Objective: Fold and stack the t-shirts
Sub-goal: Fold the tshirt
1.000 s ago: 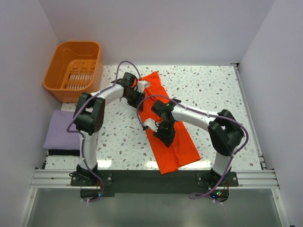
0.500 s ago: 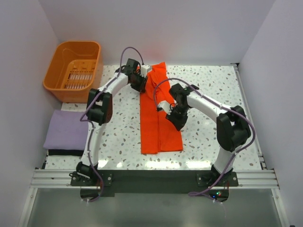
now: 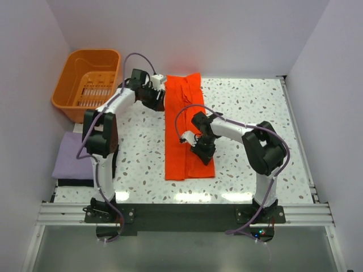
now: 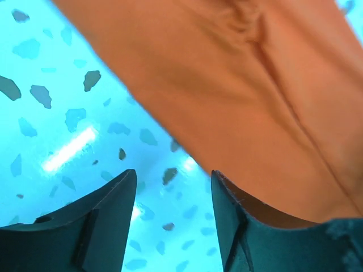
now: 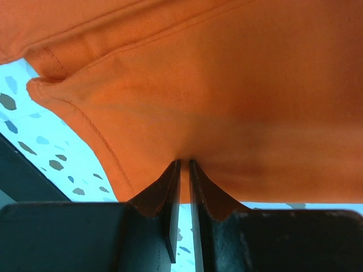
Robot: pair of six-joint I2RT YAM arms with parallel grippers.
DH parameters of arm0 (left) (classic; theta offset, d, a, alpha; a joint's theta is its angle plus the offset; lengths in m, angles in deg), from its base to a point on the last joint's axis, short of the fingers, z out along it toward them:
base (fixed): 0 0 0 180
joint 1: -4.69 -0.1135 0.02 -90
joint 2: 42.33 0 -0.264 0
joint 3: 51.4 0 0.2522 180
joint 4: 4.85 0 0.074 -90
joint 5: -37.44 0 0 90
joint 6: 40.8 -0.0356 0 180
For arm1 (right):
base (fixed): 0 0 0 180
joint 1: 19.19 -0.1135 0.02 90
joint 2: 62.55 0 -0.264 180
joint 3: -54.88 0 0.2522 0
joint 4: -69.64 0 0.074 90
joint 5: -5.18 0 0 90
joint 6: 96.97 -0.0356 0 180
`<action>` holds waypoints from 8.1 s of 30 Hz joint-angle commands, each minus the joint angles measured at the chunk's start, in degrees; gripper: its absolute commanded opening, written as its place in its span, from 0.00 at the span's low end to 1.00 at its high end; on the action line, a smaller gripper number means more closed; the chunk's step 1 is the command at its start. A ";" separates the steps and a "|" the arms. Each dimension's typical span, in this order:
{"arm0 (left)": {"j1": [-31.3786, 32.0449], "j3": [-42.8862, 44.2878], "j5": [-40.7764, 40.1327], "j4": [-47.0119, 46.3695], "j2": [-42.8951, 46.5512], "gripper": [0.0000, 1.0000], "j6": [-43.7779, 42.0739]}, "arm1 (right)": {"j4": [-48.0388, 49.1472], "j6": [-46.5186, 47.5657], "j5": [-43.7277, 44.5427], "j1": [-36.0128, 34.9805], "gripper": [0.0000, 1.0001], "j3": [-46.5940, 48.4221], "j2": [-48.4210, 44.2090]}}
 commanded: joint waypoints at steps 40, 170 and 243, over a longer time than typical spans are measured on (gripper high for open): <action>25.81 -75.93 9.44 -20.13 54.92 0.64 -51.34 | 25.88 27.28 0.36 -10.37 0.49 -34.59 -29.11; 8.94 -39.11 13.48 -9.66 32.49 0.00 -50.83 | 20.42 17.28 -0.88 5.97 0.00 0.65 -12.40; 6.30 -47.08 23.40 2.56 32.74 0.11 -44.40 | -2.86 10.86 -19.32 8.88 0.08 4.35 -1.23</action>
